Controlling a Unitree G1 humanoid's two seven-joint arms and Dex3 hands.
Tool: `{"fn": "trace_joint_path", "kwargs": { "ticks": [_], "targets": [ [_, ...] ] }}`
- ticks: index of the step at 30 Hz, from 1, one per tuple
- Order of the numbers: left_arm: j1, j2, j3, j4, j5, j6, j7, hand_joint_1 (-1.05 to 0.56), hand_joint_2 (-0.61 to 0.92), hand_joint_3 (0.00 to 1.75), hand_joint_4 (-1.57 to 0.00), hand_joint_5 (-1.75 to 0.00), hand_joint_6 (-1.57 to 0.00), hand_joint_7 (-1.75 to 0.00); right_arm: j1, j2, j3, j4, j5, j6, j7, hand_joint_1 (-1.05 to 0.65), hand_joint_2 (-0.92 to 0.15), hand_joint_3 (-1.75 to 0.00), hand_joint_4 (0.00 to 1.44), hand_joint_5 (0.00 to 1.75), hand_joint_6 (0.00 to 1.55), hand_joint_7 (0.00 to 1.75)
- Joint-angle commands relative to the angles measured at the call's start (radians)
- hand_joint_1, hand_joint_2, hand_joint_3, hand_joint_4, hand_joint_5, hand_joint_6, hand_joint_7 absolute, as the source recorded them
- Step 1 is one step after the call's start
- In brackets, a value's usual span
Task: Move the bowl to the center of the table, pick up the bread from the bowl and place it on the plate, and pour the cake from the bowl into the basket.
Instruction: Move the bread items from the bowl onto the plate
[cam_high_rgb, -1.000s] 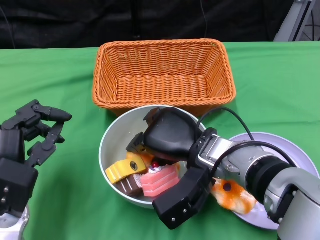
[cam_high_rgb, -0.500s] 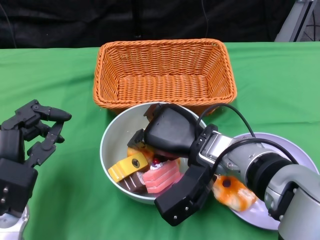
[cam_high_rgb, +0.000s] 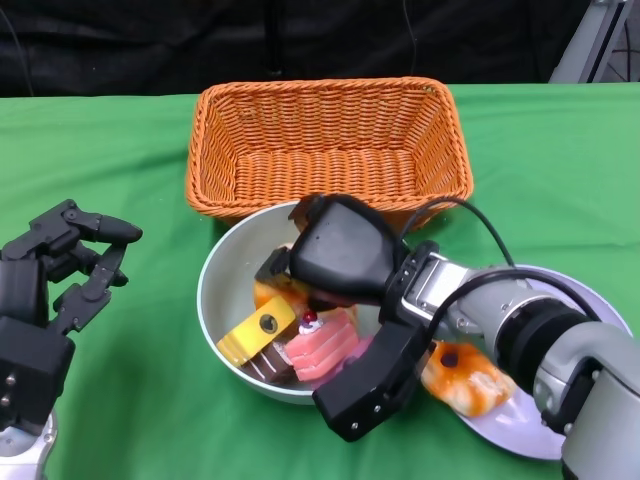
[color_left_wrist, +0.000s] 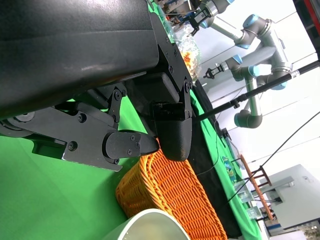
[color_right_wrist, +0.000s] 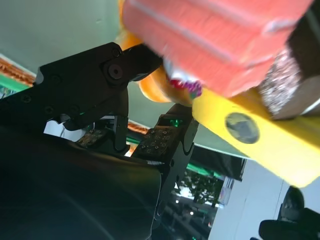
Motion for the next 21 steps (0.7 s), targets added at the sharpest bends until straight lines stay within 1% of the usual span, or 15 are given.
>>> {"fn": "trace_joint_path", "kwargs": {
  "ticks": [1, 5, 10, 12, 14, 21],
  "targets": [
    [0.000, 0.023, 0.008, 0.009, -0.007, 0.000, -0.008, -0.14, 0.92, 0.39, -0.78, -1.40, -0.81, -0.98, -0.024, -0.017, -0.002, -0.008, -0.001, 0.009, -0.022, -0.36, -0.80, 0.00, 0.77, 0.95, 1.18, 0.01],
    [-0.001, 0.021, 0.011, 0.009, -0.019, 0.000, -0.018, -0.14, 0.92, 0.39, -0.78, -1.40, -0.82, -0.98, -0.027, -0.018, -0.003, -0.009, -0.004, 0.015, -0.032, -0.37, -0.80, 0.00, 0.78, 0.94, 1.18, 0.01],
    [0.000, 0.021, 0.015, 0.005, -0.021, 0.007, -0.020, -0.16, 0.92, 0.38, -0.79, -1.39, -0.82, -0.98, -0.029, -0.019, -0.006, -0.009, -0.005, 0.013, -0.054, -0.36, -0.78, 0.00, 0.78, 0.97, 1.20, 0.01],
    [0.000, 0.021, 0.015, 0.004, -0.020, 0.007, -0.020, -0.15, 0.92, 0.38, -0.79, -1.39, -0.82, -0.97, -0.033, -0.024, 0.000, -0.012, -0.014, 0.015, -0.079, -0.36, -0.78, 0.00, 0.78, 0.98, 1.20, 0.01],
    [0.000, 0.022, 0.016, 0.003, -0.021, 0.008, -0.022, -0.15, 0.92, 0.38, -0.79, -1.38, -0.82, -0.97, -0.037, -0.026, -0.002, -0.013, -0.013, 0.012, -0.079, -0.37, -0.79, 0.00, 0.78, 1.00, 1.19, 0.00],
    [0.001, 0.022, 0.017, 0.001, -0.032, 0.014, -0.033, -0.14, 0.92, 0.37, -0.79, -1.37, -0.81, -0.95, -0.045, -0.035, 0.003, -0.016, -0.025, 0.015, -0.099, -0.39, -0.80, 0.00, 0.76, 1.11, 1.19, 0.00]
  ]
}}
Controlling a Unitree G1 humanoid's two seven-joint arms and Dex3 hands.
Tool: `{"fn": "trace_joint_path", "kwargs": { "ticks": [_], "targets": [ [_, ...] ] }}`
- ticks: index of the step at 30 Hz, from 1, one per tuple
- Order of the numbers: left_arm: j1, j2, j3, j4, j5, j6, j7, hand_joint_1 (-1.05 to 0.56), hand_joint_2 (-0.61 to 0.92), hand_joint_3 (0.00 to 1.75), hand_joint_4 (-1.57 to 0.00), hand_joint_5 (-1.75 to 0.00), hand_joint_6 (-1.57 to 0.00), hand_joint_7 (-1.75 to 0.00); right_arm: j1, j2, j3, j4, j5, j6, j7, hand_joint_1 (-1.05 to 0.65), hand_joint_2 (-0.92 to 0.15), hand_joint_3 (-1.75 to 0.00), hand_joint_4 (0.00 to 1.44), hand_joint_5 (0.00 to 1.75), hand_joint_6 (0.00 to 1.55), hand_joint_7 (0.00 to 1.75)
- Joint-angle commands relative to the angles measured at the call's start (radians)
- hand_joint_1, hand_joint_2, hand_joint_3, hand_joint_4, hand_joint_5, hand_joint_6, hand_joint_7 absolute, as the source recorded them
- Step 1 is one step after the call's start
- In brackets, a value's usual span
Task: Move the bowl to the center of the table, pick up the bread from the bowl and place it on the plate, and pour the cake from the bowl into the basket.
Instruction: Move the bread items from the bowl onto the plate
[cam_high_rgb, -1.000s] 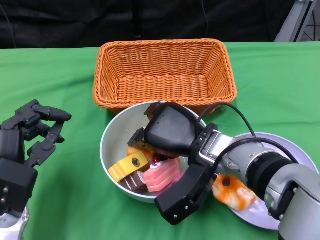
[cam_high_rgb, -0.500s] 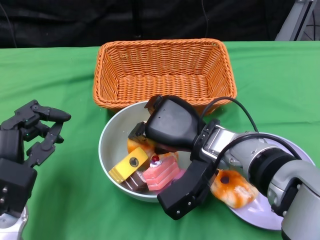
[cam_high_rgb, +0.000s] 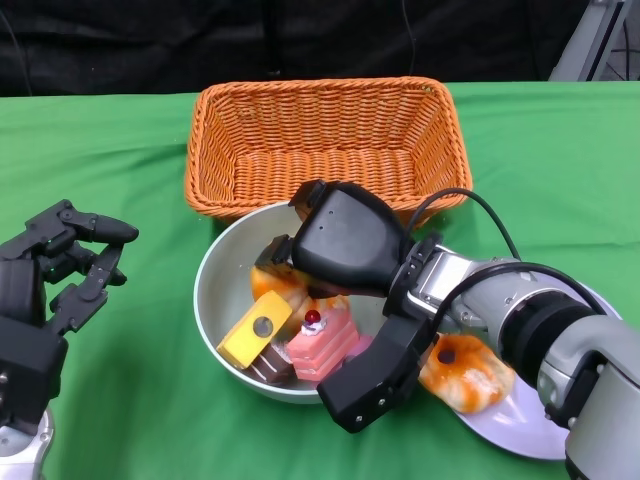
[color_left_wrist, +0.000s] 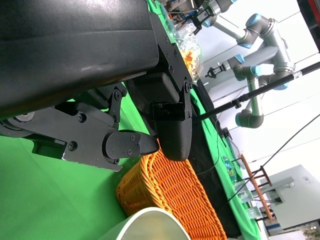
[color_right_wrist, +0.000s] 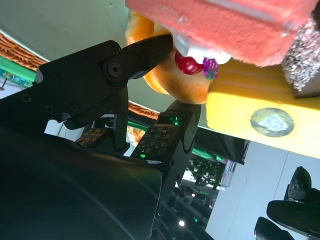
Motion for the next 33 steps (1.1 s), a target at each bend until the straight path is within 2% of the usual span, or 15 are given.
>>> {"fn": "trace_joint_path", "kwargs": {
  "ticks": [1, 6, 16, 30, 33],
  "targets": [
    [0.001, 0.022, 0.008, 0.000, -0.002, 0.008, -0.003, -0.14, 0.92, 0.37, -0.79, -1.36, -0.81, -0.95, -0.034, -0.025, 0.002, -0.015, -0.005, 0.011, -0.021, -0.39, -0.80, 0.00, 0.75, 1.11, 1.20, 0.00],
    [-0.002, 0.025, 0.009, 0.006, 0.003, 0.011, 0.004, -0.14, 0.92, 0.37, -0.80, -1.36, -0.81, -0.94, -0.036, -0.032, -0.002, -0.025, -0.009, 0.005, -0.035, -0.40, -0.80, 0.00, 0.73, 1.16, 1.20, 0.00],
    [-0.006, 0.031, 0.009, 0.013, 0.002, 0.008, 0.000, -0.16, 0.92, 0.38, -0.81, -1.34, -0.83, -0.92, -0.045, -0.038, -0.014, -0.034, 0.002, -0.004, -0.031, -0.39, -0.80, 0.00, 0.77, 0.97, 1.20, 0.00],
    [-0.010, 0.032, 0.010, 0.022, -0.008, 0.010, -0.007, -0.15, 0.92, 0.37, -0.79, -1.32, -0.82, -0.93, -0.057, -0.043, -0.037, -0.046, 0.009, 0.011, -0.041, -0.43, -0.80, 0.00, 0.79, 0.90, 1.19, 0.00],
    [-0.015, 0.034, 0.010, 0.033, -0.003, -0.004, -0.002, -0.15, 0.92, 0.37, -0.80, -1.32, -0.82, -0.93, -0.061, -0.043, -0.052, -0.049, 0.015, 0.007, -0.039, -0.41, -0.80, 0.00, 0.83, 0.81, 1.20, 0.00]
  ]
}}
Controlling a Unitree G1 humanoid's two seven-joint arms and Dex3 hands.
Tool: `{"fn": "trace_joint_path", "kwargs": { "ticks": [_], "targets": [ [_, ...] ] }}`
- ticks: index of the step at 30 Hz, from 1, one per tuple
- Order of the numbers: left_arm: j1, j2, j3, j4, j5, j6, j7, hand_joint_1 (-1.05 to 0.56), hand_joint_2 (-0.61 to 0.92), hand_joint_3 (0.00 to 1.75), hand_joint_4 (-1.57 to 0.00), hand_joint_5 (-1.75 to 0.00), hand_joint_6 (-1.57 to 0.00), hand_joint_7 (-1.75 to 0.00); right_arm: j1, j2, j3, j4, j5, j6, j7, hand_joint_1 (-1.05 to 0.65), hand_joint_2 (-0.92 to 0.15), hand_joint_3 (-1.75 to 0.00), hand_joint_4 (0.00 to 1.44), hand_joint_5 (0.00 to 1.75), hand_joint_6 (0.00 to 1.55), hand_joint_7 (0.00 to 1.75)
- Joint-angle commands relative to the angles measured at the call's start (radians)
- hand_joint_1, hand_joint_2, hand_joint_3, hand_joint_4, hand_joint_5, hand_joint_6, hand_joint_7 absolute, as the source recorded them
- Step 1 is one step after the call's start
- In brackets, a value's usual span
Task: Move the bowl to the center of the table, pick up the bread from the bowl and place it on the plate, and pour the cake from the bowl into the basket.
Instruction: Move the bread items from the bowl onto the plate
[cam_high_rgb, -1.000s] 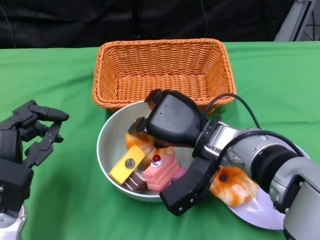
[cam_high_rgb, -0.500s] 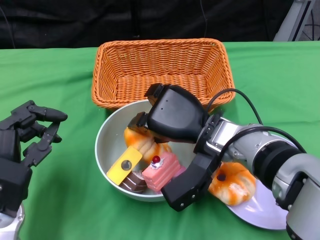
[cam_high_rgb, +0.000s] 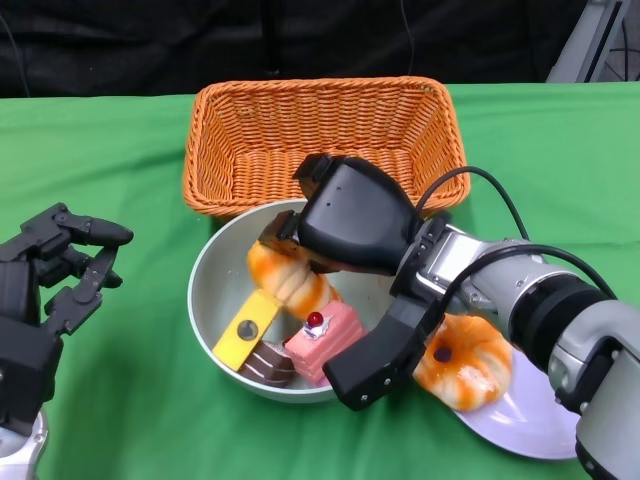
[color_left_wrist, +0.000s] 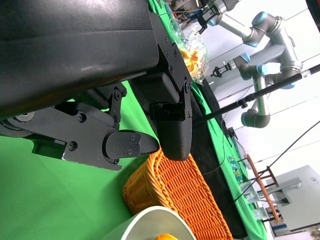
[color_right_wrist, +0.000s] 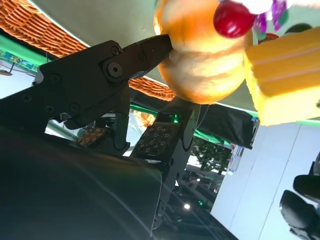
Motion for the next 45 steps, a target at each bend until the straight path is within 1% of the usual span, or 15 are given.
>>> {"fn": "trace_joint_path", "kwargs": {
  "ticks": [1, 3, 7, 10, 19, 24, 26, 28, 30, 31, 34, 35, 40, 43, 45],
  "targets": [
    [-0.014, 0.022, 0.009, 0.015, -0.001, -0.014, 0.000, -0.15, 0.92, 0.37, -0.81, -1.32, -0.82, -0.94, -0.037, -0.011, -0.021, -0.016, 0.022, 0.005, -0.012, -0.40, -0.80, 0.00, 0.84, 0.79, 1.20, 0.00],
    [-0.015, 0.022, 0.009, 0.017, 0.000, -0.014, 0.001, -0.16, 0.92, 0.37, -0.82, -1.32, -0.82, -0.94, -0.041, -0.013, -0.027, -0.020, 0.023, 0.008, -0.014, -0.39, -0.80, 0.00, 0.87, 0.72, 1.20, 0.00],
    [-0.014, 0.022, 0.010, 0.014, -0.004, -0.008, -0.003, -0.17, 0.92, 0.38, -0.82, -1.32, -0.82, -0.95, -0.047, -0.017, -0.038, -0.028, 0.030, 0.008, -0.015, -0.39, -0.80, 0.00, 0.88, 0.68, 1.19, 0.00],
    [-0.015, 0.022, 0.010, 0.016, -0.003, -0.009, -0.002, -0.17, 0.92, 0.39, -0.81, -1.31, -0.81, -0.95, -0.053, -0.019, -0.045, -0.031, 0.031, 0.009, -0.028, -0.39, -0.79, 0.00, 0.85, 0.79, 1.18, 0.00],
    [-0.018, 0.023, 0.010, 0.020, 0.004, -0.006, 0.007, -0.15, 0.92, 0.40, -0.82, -1.33, -0.80, -0.96, -0.070, -0.026, -0.055, -0.034, 0.029, 0.014, -0.047, -0.40, -0.78, 0.00, 0.84, 0.85, 1.19, 0.00],
    [-0.020, 0.024, 0.009, 0.025, 0.010, -0.007, 0.013, -0.16, 0.92, 0.40, -0.81, -1.34, -0.80, -0.97, -0.069, -0.027, -0.064, -0.041, 0.037, 0.017, -0.050, -0.40, -0.78, 0.00, 0.78, 1.03, 1.20, 0.00],
    [-0.020, 0.024, 0.010, 0.025, 0.005, -0.002, 0.008, -0.17, 0.92, 0.40, -0.81, -1.34, -0.80, -0.97, -0.071, -0.029, -0.071, -0.049, 0.043, 0.020, -0.044, -0.40, -0.79, -0.01, 0.76, 1.06, 1.19, 0.00],
    [-0.021, 0.025, 0.010, 0.028, 0.008, -0.004, 0.009, -0.17, 0.92, 0.40, -0.80, -1.35, -0.80, -0.98, -0.074, -0.029, -0.082, -0.054, 0.053, 0.022, -0.046, -0.40, -0.79, -0.01, 0.76, 1.05, 1.19, 0.00],
    [-0.022, 0.027, 0.009, 0.030, 0.013, -0.005, 0.014, -0.17, 0.92, 0.40, -0.80, -1.36, -0.79, -0.98, -0.076, -0.030, -0.095, -0.059, 0.063, 0.019, -0.049, -0.41, -0.80, 0.00, 0.79, 0.92, 1.18, 0.00],
    [-0.022, 0.027, 0.009, 0.028, 0.016, 0.001, 0.017, -0.17, 0.92, 0.40, -0.80, -1.36, -0.79, -0.98, -0.076, -0.032, -0.105, -0.066, 0.070, 0.017, -0.042, -0.42, -0.80, 0.00, 0.81, 0.89, 1.19, 0.00],
    [-0.022, 0.028, 0.009, 0.026, 0.020, 0.007, 0.021, -0.18, 0.92, 0.39, -0.80, -1.37, -0.80, -0.99, -0.073, -0.038, -0.130, -0.086, 0.097, 0.008, -0.016, -0.46, -0.79, 0.00, 0.77, 0.97, 1.19, 0.00],
    [-0.022, 0.028, 0.009, 0.028, 0.020, 0.005, 0.021, -0.17, 0.92, 0.39, -0.79, -1.37, -0.80, -0.99, -0.070, -0.040, -0.141, -0.094, 0.109, 0.003, -0.007, -0.44, -0.79, 0.00, 0.76, 1.07, 1.20, 0.01],
    [-0.022, 0.031, 0.008, 0.026, 0.027, 0.010, 0.030, -0.16, 0.92, 0.38, -0.79, -1.38, -0.81, -1.00, -0.052, -0.056, -0.192, -0.137, 0.169, -0.027, 0.042, -0.35, -0.82, -0.01, 0.71, 1.28, 1.24, 0.02],
    [-0.023, 0.034, 0.009, 0.031, 0.033, 0.005, 0.035, -0.17, 0.92, 0.38, -0.79, -1.38, -0.81, -1.00, -0.031, -0.062, -0.243, -0.167, 0.237, -0.056, 0.121, -0.31, -0.83, 0.00, 0.76, 1.11, 1.25, 0.01],
    [-0.023, 0.036, 0.009, 0.035, 0.037, 0.001, 0.036, -0.17, 0.92, 0.38, -0.79, -1.39, -0.81, -1.01, -0.015, -0.066, -0.271, -0.186, 0.276, -0.072, 0.167, -0.30, -0.81, 0.00, 0.78, 1.06, 1.24, 0.01]
  ]
}}
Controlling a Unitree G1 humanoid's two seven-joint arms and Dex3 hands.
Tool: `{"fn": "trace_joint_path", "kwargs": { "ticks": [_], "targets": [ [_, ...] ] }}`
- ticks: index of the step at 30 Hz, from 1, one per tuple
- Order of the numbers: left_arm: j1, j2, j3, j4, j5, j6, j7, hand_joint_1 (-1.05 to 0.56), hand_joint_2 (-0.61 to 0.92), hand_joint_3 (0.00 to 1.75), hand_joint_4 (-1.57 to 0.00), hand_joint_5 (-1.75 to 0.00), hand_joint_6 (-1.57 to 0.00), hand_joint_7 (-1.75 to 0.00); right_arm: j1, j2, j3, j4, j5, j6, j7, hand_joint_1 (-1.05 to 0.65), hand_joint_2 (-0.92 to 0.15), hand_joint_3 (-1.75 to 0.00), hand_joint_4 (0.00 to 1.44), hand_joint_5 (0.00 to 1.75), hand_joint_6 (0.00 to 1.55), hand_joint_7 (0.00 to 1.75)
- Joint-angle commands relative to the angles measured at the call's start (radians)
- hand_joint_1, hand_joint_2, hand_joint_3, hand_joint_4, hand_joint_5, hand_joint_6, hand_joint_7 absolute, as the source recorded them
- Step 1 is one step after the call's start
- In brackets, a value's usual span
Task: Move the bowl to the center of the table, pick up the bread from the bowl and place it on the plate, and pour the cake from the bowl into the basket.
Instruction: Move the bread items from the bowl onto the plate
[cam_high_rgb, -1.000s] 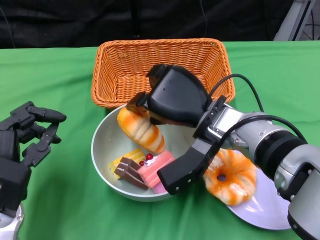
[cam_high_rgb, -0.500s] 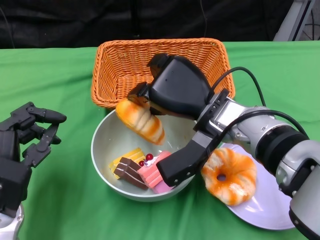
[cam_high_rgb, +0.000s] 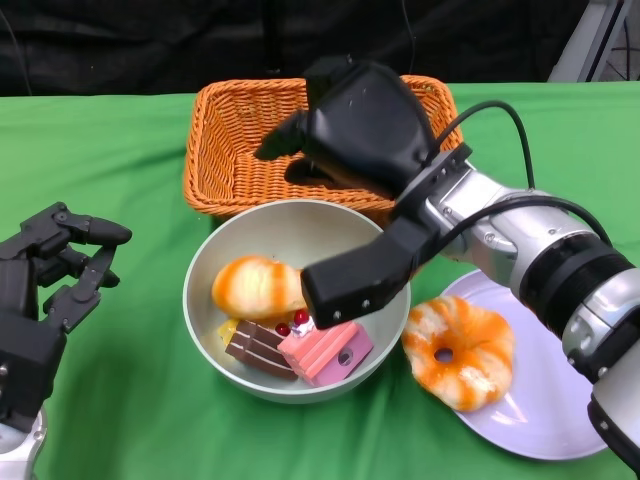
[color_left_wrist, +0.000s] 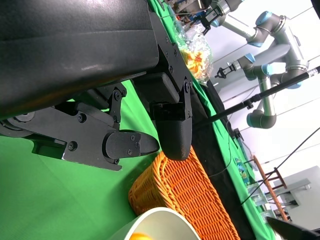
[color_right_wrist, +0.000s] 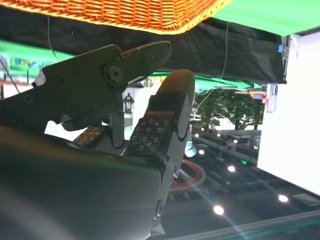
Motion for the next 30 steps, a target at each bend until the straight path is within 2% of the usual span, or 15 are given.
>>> {"fn": "trace_joint_path", "kwargs": {
  "ticks": [1, 7, 11, 14, 17, 24, 27, 30],
  "targets": [
    [-0.008, 0.028, 0.009, 0.011, 0.006, -0.003, 0.016, -0.17, 0.92, 0.38, -0.79, -1.40, -0.80, -1.02, 0.027, -0.022, -0.045, -0.036, 0.061, -0.024, 0.064, -0.30, -0.81, 0.00, 0.78, 1.06, 1.24, 0.01],
    [-0.011, 0.032, 0.011, 0.023, -0.002, -0.011, 0.009, -0.17, 0.92, 0.38, -0.77, -1.40, -0.79, -1.02, 0.066, -0.045, -0.081, -0.103, 0.106, -0.015, 0.177, -0.29, -0.82, 0.00, 0.78, 1.03, 1.23, 0.00],
    [-0.009, 0.031, 0.011, 0.021, -0.007, -0.005, 0.004, -0.17, 0.92, 0.39, -0.77, -1.39, -0.79, -1.01, 0.100, -0.049, -0.106, -0.141, 0.140, -0.019, 0.241, -0.29, -0.82, 0.00, 0.82, 0.94, 1.22, 0.00],
    [-0.008, 0.032, 0.010, 0.019, -0.006, -0.005, 0.004, -0.17, 0.92, 0.40, -0.77, -1.39, -0.79, -1.00, 0.119, -0.045, -0.124, -0.165, 0.166, -0.013, 0.299, -0.30, -0.81, 0.00, 0.79, 1.03, 1.21, 0.01],
    [-0.007, 0.029, 0.010, 0.016, -0.005, -0.003, 0.008, -0.16, 0.92, 0.40, -0.77, -1.37, -0.79, -1.00, 0.142, -0.046, -0.140, -0.218, 0.215, 0.010, 0.453, -0.33, -0.84, -0.01, 0.70, 1.08, 1.16, 0.00],
    [-0.009, 0.027, 0.010, 0.015, -0.008, 0.000, 0.005, -0.17, 0.92, 0.40, -0.77, -1.36, -0.79, -0.98, 0.192, -0.046, -0.154, -0.365, 0.261, 0.129, 0.692, -0.53, -0.91, 0.00, 0.79, 0.59, 0.90, 0.00],
    [-0.010, 0.028, 0.010, 0.015, -0.013, 0.001, -0.001, -0.17, 0.92, 0.40, -0.77, -1.36, -0.79, -0.98, 0.211, -0.041, -0.157, -0.424, 0.271, 0.192, 0.778, -0.57, -0.92, -0.01, 0.87, 0.27, 0.82, 0.00],
    [-0.012, 0.030, 0.010, 0.020, -0.012, -0.002, -0.001, -0.18, 0.92, 0.40, -0.77, -1.36, -0.80, -0.97, 0.222, -0.032, -0.151, -0.468, 0.273, 0.258, 0.849, -0.61, -0.92, -0.03, 0.82, 0.16, 0.76, 0.00]
  ]
}}
